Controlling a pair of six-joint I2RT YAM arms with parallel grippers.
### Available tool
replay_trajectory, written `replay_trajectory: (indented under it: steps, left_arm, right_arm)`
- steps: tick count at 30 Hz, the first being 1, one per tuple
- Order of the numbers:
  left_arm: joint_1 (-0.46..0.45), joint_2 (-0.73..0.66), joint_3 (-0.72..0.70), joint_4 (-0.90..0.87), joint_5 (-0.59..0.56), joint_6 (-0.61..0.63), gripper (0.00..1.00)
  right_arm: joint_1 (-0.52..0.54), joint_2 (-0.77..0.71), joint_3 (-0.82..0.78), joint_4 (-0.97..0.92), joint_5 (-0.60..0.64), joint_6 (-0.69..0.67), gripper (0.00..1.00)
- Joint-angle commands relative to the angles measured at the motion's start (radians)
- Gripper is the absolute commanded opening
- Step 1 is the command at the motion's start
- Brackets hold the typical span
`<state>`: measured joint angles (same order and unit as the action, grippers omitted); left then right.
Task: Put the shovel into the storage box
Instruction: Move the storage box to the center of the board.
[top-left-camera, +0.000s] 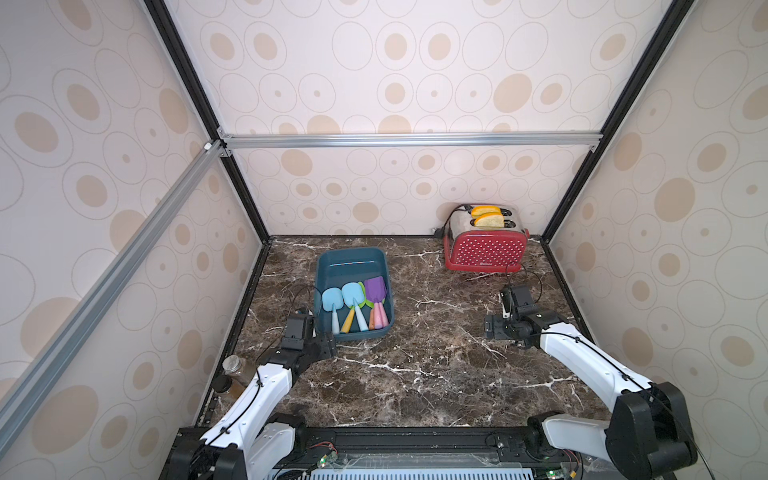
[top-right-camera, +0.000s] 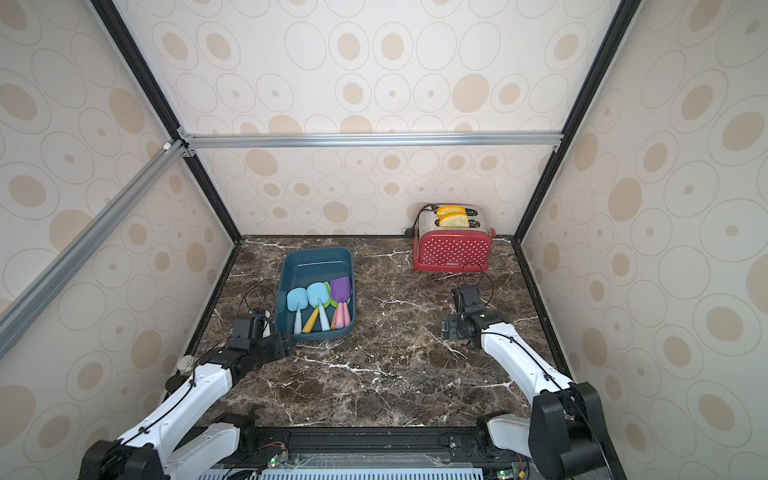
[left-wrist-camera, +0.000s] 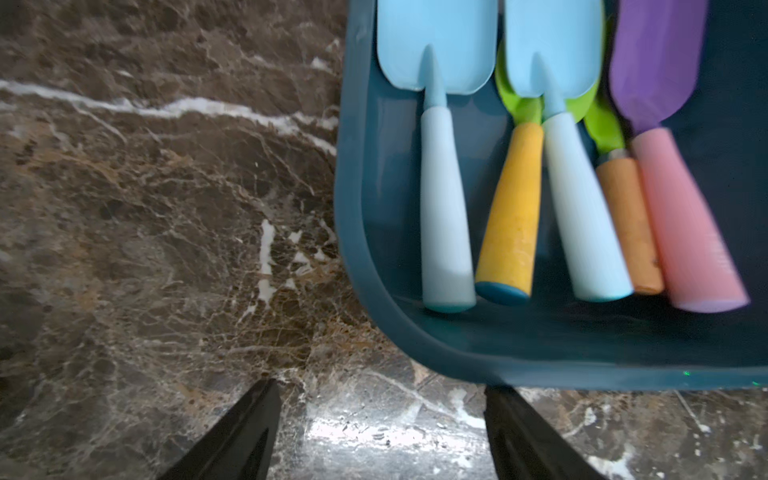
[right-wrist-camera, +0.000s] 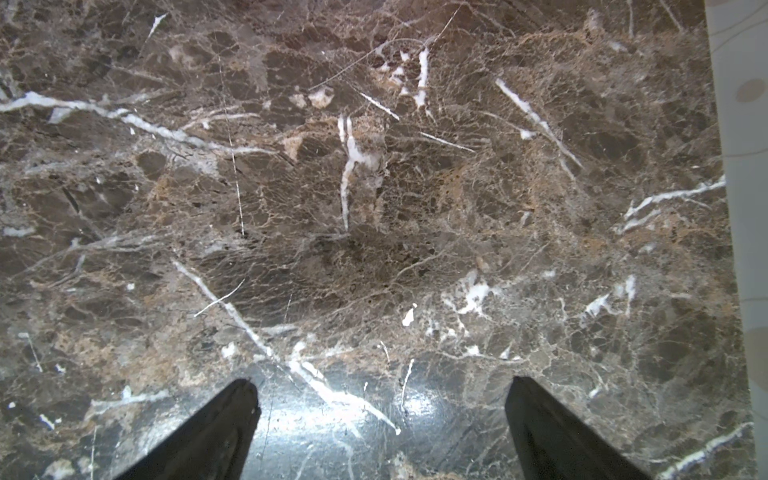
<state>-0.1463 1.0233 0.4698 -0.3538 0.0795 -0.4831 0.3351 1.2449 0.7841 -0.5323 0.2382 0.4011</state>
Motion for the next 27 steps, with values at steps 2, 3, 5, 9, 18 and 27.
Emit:
replay_trajectory:
  steps: [2,3,5,9,18,27]
  left_arm:
    - [-0.004,0.076,0.084,0.036,-0.024,0.036,0.83]
    - [-0.004,0.087,0.094,0.042,-0.029,0.039,0.83]
    - [-0.004,0.106,0.116,0.055,-0.034,0.045,0.84]
    - [-0.004,0.152,0.169,0.066,-0.038,0.066,0.86]
    - [-0.004,0.309,0.248,0.108,0.001,0.084,0.88]
    - [-0.004,0.410,0.337,0.134,0.002,0.110,0.90]
  right_arm:
    - [-0.004,-0.008,0.015,-0.024,0.022,-0.015,1.00]
    - [-0.004,-0.011,0.015,-0.025,0.024,-0.017,1.00]
    - [-0.003,-0.013,0.013,-0.025,0.028,-0.018,1.00]
    - [-0.003,-0.011,0.016,-0.030,0.032,-0.019,1.00]
    - [-0.004,-0.018,0.026,-0.041,0.044,-0.029,1.00]
    - [-0.003,-0.039,0.011,-0.051,0.051,-0.031,1.00]
